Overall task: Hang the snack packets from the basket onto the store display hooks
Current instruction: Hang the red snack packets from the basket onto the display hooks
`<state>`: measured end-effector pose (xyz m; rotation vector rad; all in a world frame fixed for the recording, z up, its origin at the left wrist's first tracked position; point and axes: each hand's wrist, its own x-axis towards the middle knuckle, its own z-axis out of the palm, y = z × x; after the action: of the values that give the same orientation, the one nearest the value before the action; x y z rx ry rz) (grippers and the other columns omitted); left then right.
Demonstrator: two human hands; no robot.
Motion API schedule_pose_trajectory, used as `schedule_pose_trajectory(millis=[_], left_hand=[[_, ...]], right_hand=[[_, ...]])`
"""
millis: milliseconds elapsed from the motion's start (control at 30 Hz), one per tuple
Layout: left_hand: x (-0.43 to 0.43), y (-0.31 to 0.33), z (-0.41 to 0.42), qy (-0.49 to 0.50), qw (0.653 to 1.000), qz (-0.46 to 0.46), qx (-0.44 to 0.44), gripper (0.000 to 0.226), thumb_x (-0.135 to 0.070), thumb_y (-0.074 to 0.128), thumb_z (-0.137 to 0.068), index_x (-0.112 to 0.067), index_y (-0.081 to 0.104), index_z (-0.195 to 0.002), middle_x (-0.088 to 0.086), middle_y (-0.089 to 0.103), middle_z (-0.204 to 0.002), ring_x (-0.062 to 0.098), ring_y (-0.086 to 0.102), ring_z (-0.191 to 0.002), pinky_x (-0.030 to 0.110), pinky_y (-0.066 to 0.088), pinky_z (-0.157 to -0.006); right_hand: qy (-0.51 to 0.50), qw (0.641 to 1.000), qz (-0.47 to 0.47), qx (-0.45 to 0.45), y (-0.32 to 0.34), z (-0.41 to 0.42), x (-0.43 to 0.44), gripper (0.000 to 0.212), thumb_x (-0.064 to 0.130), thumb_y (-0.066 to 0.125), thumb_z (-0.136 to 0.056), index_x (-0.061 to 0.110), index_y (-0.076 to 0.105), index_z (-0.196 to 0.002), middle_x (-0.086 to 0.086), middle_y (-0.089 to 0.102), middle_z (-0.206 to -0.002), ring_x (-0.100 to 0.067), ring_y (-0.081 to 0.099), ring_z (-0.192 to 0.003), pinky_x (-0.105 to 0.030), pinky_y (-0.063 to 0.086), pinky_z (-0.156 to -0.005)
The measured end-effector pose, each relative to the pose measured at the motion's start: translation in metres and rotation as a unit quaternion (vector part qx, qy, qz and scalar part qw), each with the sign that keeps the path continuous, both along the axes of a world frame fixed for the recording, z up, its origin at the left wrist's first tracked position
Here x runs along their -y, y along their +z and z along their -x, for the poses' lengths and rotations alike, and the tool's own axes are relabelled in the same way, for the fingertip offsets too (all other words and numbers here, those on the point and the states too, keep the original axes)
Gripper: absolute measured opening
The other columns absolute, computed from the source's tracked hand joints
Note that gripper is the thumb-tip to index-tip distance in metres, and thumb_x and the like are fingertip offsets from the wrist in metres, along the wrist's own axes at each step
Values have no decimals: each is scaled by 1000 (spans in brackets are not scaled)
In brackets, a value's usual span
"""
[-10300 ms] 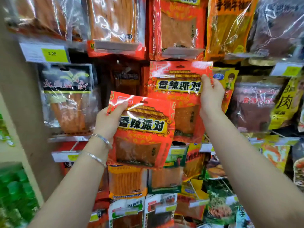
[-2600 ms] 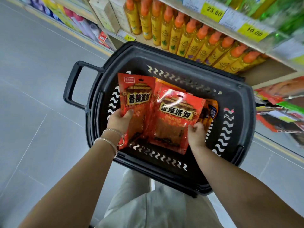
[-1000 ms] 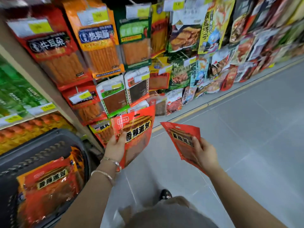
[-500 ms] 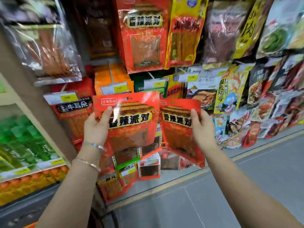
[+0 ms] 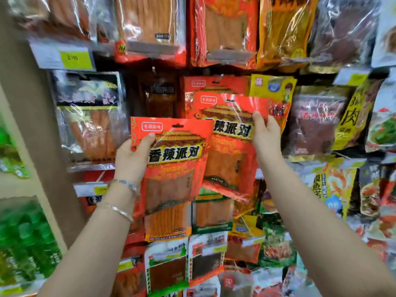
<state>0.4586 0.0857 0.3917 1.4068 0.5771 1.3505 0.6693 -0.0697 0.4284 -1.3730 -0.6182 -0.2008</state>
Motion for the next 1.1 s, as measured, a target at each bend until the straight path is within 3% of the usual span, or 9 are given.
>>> schedule_pose_trajectory(millis=[167, 267, 433, 500, 567, 633, 700, 900, 1100], left_hand=[[-2, 23, -15, -19, 999, 30, 23, 9, -40, 70, -72, -32, 73, -69, 1, 72, -80, 28, 67, -84, 54, 53, -82], [0, 34, -23, -27, 999, 36, 28, 18, -47, 70, -64, -30, 73, -71, 10, 73, -91, 35, 67, -92, 57, 53, -80], [-2, 42, -37, -36, 998, 35, 32, 14, -44, 70, -66, -31, 73, -70, 4, 73, -81, 26, 70, -77, 46, 57, -68], [-4, 42, -42, -37, 999, 25, 25, 14, -44, 69, -68, -31, 73, -70, 1, 74, -78, 21, 71, -72, 37, 58, -60], [-5, 41, -45, -33, 999, 15, 14, 16, -48, 69, -67, -33, 72, -70, -3, 74, -76, 16, 71, -68, 29, 54, -53], [-5, 41, -49, -34, 999, 15, 11, 20, -53, 68, -63, -35, 72, -71, -4, 74, -77, 15, 71, -68, 27, 53, -52], [-4, 42, -52, -32, 999, 17, 6, 21, -55, 68, -61, -37, 72, -72, -4, 74, -79, 16, 71, -70, 28, 54, -53], [0, 48, -63, -40, 999, 21, 17, 16, -51, 69, -66, -36, 71, -70, -1, 74, -79, 19, 71, -70, 31, 56, -54], [8, 52, -84, -62, 998, 24, 22, 15, -47, 69, -69, -33, 72, -71, 3, 74, -81, 23, 71, -74, 37, 59, -60]], right_hand=[[59, 998, -25, -10, 41, -26, -26, 17, 33, 48, -96, 21, 60, -95, 13, 60, -91, 6, 50, -74, -16, 39, -69], [70, 997, -22, -9, 56, -35, -39, 22, 32, 49, -95, 22, 55, -76, 3, 66, -98, 4, 47, -64, -13, 39, -60], [112, 992, -17, -48, 62, -50, -52, 20, 36, 53, -90, 20, 62, -97, 19, 54, -85, -1, 49, -98, -27, 39, -73], [119, 991, -13, -54, 59, -56, -54, 34, 36, 52, -90, 10, 59, -111, 15, 57, -93, -9, 38, -74, -29, 35, -77], [116, 991, 2, -63, 57, -61, -54, 40, 30, 50, -93, 0, 52, -119, 4, 52, -114, -12, 50, -109, -31, 35, -79], [124, 990, 13, -63, 57, -67, -53, 33, 28, 48, -95, 3, 55, -115, 5, 42, -80, -16, 52, -89, -31, 38, -78], [106, 993, 42, -35, 58, -70, -54, 22, 29, 47, -96, 11, 57, -105, 5, 50, -84, -17, 47, -86, -30, 38, -75], [-34, 994, 52, 96, 53, -68, -47, 63, 34, 62, -88, 12, 35, -140, -6, 40, -134, -18, 39, -123, -32, 31, -105], [126, 992, 11, 21, 30, -47, -43, 28, 51, 54, -88, 29, 58, -103, 11, 58, -106, -6, 55, -100, -34, 45, -92]])
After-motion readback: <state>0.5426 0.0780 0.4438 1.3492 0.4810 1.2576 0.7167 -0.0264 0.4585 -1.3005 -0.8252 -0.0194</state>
